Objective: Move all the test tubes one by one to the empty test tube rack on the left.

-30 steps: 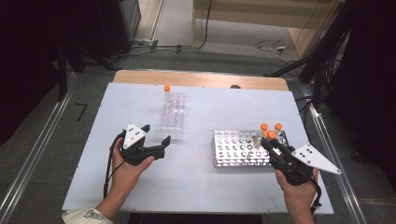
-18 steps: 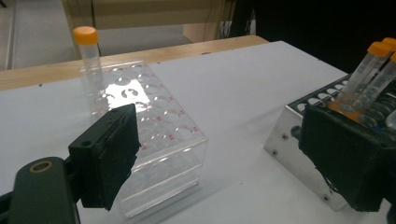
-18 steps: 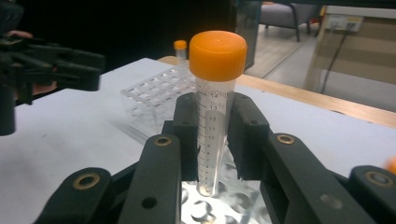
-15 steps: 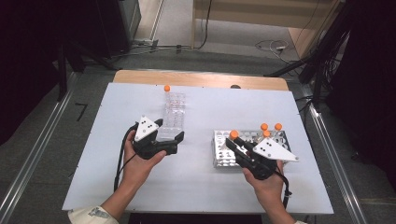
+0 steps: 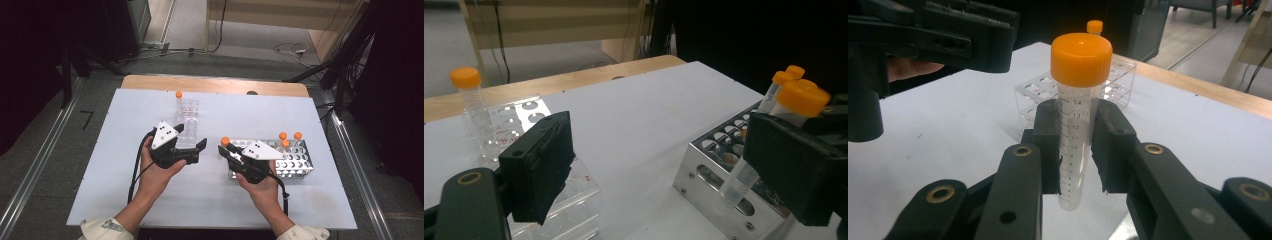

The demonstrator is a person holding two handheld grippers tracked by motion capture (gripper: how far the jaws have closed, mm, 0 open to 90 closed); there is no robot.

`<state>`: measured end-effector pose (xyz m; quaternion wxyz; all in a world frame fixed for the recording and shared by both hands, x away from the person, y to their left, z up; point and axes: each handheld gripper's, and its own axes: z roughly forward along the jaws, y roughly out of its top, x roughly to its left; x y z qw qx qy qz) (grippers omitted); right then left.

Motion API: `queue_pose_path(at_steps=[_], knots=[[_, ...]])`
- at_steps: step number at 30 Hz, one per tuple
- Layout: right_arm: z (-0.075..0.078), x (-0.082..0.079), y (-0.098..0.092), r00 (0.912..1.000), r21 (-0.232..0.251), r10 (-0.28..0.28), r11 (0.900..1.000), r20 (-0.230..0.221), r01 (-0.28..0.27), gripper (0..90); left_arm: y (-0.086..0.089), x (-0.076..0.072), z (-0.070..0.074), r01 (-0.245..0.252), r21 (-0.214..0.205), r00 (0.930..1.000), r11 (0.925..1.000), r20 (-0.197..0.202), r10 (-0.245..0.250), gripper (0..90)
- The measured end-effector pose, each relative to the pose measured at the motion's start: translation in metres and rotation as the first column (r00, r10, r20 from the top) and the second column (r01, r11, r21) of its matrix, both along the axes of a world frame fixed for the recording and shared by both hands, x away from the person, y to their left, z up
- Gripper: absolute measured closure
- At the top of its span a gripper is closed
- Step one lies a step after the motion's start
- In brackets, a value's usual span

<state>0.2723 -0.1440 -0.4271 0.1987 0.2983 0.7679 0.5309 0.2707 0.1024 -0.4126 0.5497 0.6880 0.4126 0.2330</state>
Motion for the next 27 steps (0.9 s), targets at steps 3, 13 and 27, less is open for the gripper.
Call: queue_pose_path(at_steps=[3, 13, 27], knots=[[-0.003, 0.005, 0.010, 0.9998, -0.013, 0.008, 0.9999, -0.015, -0.008, 72.1, -0.001, -0.001, 0.001, 0.008, -0.001, 1.0000, 1.0000, 0.005, -0.008, 14.0], [-0.014, 0.017, 0.042, 0.9984, -0.045, 0.039, 0.9982, -0.040, -0.041, 72.1, -0.004, -0.002, 0.000, 0.041, 0.003, 0.9991, 0.9991, 0.011, -0.041, 18.7], [-0.015, 0.016, 0.055, 0.9970, -0.046, 0.068, 0.9965, -0.038, -0.069, 72.1, -0.008, -0.001, -0.007, 0.106, 0.039, 0.9944, 0.9936, -0.010, -0.106, 48.0]])
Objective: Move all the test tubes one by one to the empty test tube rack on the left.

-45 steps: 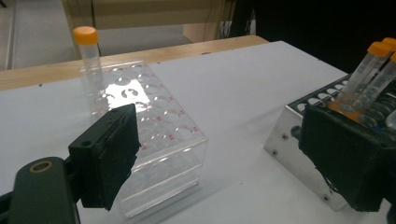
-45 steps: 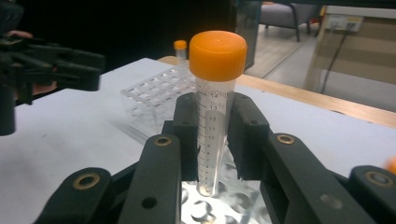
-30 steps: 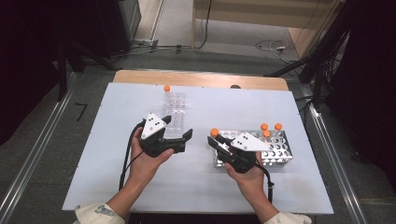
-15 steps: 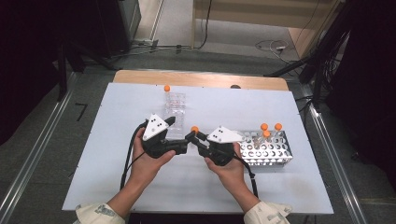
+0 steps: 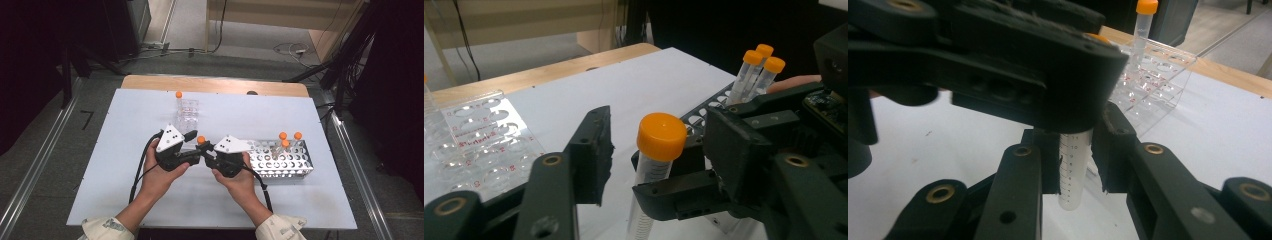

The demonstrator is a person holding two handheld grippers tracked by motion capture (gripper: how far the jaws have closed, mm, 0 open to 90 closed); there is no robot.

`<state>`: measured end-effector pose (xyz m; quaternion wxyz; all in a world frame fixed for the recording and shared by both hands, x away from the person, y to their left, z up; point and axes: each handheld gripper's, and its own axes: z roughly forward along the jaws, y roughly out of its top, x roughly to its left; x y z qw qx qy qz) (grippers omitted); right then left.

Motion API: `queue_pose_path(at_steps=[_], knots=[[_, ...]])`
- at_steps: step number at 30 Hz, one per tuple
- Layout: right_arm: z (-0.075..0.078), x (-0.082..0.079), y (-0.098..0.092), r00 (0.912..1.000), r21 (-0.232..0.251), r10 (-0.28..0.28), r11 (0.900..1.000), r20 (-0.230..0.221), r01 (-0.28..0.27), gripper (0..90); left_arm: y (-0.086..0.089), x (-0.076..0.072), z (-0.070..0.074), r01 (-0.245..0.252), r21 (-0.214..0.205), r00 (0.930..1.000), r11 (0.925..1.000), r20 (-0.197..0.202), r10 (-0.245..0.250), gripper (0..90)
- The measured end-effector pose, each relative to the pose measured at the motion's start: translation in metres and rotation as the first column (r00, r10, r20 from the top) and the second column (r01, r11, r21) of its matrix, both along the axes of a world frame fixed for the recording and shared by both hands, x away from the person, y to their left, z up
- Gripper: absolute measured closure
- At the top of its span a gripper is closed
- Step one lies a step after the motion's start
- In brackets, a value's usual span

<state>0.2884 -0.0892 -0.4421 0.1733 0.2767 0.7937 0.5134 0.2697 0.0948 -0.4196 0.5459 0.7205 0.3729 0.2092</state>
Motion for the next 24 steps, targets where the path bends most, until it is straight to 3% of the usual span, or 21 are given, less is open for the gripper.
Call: queue_pose_path(at_steps=[3, 12, 19, 21, 24], knots=[[0.0003, -0.0008, 0.0005, 1.0000, 0.003, 0.003, 1.0000, -0.001, -0.003, 72.1, -0.0008, 0.0000, -0.0020, 0.002, 0.017, 1.0000, 0.9999, 0.007, -0.002, 54.2], [0.0007, -0.0013, 0.0004, 1.0000, 0.003, 0.004, 1.0000, -0.003, -0.004, 72.0, 0.0006, -0.0014, -0.0009, 0.015, 0.009, 0.9998, 0.9998, 0.013, -0.015, 69.4], [0.0009, -0.0019, 0.0003, 1.0000, 0.006, 0.003, 1.0000, 0.000, -0.003, 71.2, 0.0018, -0.0008, -0.0003, 0.023, 0.005, 0.9996, 0.9997, 0.016, -0.023, 70.6], [0.0016, -0.0021, 0.0002, 1.0000, 0.013, 0.002, 0.9999, 0.002, -0.003, 65.7, 0.0024, 0.0001, 0.0006, 0.024, -0.004, 0.9996, 0.9997, 0.012, -0.024, 70.9], [0.0030, -0.0025, 0.0002, 0.9999, 0.015, -0.013, 0.9998, 0.002, 0.013, 44.4, 0.0034, 0.0021, 0.0021, 0.021, -0.005, 0.9997, 0.9998, 0.015, -0.021, 70.9]])
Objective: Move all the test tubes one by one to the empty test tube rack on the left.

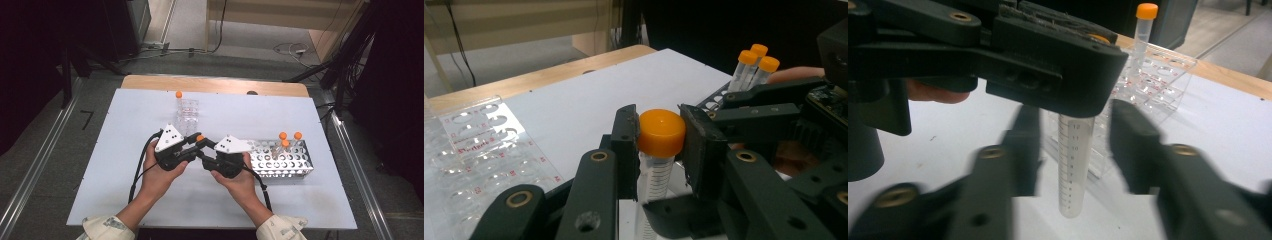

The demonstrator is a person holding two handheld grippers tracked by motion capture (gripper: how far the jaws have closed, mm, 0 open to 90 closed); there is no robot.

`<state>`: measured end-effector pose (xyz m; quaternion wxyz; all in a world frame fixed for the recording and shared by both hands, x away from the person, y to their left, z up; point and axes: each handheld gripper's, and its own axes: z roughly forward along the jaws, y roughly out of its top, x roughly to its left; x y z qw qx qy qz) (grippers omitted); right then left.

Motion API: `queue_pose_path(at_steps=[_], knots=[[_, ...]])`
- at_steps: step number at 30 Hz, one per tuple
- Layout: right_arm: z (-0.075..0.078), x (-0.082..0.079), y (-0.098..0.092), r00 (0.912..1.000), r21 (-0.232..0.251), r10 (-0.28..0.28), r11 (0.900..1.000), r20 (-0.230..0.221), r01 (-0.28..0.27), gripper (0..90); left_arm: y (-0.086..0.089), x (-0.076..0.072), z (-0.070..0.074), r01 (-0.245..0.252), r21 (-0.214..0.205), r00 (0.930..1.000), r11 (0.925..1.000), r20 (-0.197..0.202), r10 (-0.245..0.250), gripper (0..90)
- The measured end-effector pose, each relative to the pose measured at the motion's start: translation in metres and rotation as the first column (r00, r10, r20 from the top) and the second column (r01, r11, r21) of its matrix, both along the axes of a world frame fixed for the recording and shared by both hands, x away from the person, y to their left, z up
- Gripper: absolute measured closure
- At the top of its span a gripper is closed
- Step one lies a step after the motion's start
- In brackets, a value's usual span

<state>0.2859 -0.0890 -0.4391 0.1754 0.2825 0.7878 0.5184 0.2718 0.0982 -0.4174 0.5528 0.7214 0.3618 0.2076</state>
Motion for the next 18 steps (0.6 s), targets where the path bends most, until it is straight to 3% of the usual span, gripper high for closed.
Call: queue_pose_path(at_steps=[2, 8, 13, 18], knots=[[0.000, -0.001, 0.000, 0.9998, -0.011, -0.022, 0.9997, -0.002, 0.022, 33.8, 0.001, 0.001, 0.001, -0.005, 0.001, 1.0000, 1.0000, 0.000, 0.005, 70.9], [0.002, -0.003, -0.008, 0.9973, -0.025, -0.067, 0.9974, 0.029, 0.068, 19.0, 0.012, 0.009, 0.006, -0.039, -0.015, 0.9992, 0.9991, 0.002, 0.039, 70.9], [0.005, -0.009, -0.020, 0.9960, -0.025, -0.081, 0.9963, 0.039, 0.082, 16.8, 0.027, 0.021, 0.019, -0.082, -0.041, 0.9966, 0.9958, 0.006, 0.083, 70.9], [0.008, -0.017, -0.033, 0.9955, -0.011, -0.083, 0.9964, 0.044, 0.084, 15.6, 0.044, 0.038, 0.029, -0.154, -0.035, 0.9876, 0.9875, 0.029, 0.155, 70.9]])
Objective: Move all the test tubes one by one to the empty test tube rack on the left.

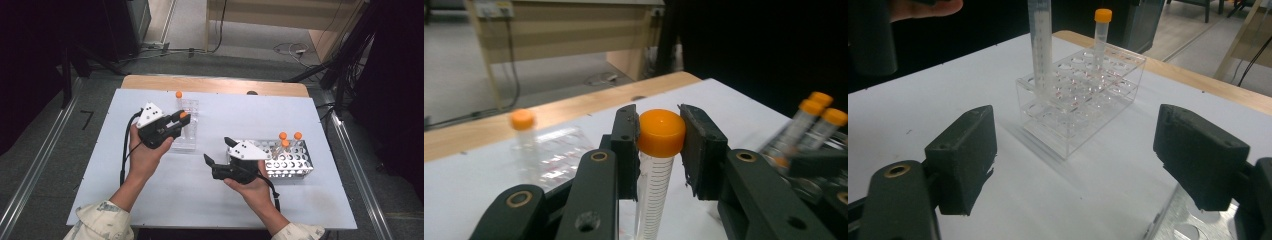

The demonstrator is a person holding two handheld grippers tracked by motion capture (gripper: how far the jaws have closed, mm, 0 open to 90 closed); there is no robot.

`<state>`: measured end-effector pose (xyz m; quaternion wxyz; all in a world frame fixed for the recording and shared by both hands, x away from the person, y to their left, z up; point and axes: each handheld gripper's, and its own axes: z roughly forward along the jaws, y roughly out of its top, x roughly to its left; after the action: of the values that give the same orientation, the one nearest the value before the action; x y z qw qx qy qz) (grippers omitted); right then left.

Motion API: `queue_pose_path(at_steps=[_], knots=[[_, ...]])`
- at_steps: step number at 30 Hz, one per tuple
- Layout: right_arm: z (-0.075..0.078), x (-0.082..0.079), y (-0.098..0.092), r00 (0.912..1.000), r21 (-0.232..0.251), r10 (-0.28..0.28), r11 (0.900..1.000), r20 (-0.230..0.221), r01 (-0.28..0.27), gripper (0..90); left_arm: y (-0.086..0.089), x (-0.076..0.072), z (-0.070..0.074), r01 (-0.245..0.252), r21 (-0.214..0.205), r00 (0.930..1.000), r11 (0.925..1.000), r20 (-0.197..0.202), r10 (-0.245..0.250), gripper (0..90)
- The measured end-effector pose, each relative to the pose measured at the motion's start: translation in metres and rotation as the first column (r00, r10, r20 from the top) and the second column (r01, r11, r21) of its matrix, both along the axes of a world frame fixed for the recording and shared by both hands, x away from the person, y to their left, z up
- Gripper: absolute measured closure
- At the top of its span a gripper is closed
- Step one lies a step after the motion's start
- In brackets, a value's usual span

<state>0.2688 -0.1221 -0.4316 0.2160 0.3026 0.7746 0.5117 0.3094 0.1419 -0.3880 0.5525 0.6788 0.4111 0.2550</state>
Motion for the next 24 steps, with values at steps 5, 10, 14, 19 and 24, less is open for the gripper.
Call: queue_pose_path(at_steps=[5, 10, 14, 19, 24], knots=[[0.002, -0.010, -0.013, 1.0000, 0.012, -0.006, 0.9999, 0.007, 0.006, 15.2, 0.015, 0.022, 0.000, -0.075, 0.011, 0.9972, 0.9971, 0.008, 0.075, 70.9], [0.003, -0.017, -0.026, 0.9999, 0.022, -0.008, 0.9997, 0.009, 0.008, 15.2, 0.022, 0.043, -0.005, -0.122, 0.020, 0.9925, 0.9923, 0.009, 0.122, 70.9], [0.003, -0.021, -0.036, 0.9998, 0.024, -0.019, 0.9995, 0.007, 0.019, 15.3, 0.023, 0.058, -0.006, -0.150, 0.016, 0.9886, 0.9886, 0.012, 0.150, 70.9], [0.004, -0.023, -0.043, 0.9994, 0.035, -0.033, 0.9988, 0.006, 0.032, 15.6, 0.022, 0.070, -0.002, -0.167, 0.008, 0.9857, 0.9859, 0.021, 0.167, 70.9], [0.003, -0.024, -0.044, 0.9995, 0.033, -0.030, 0.9990, 0.005, 0.030, 16.0, 0.019, 0.080, -0.002, -0.182, 0.009, 0.9831, 0.9833, 0.026, 0.181, 70.9]])
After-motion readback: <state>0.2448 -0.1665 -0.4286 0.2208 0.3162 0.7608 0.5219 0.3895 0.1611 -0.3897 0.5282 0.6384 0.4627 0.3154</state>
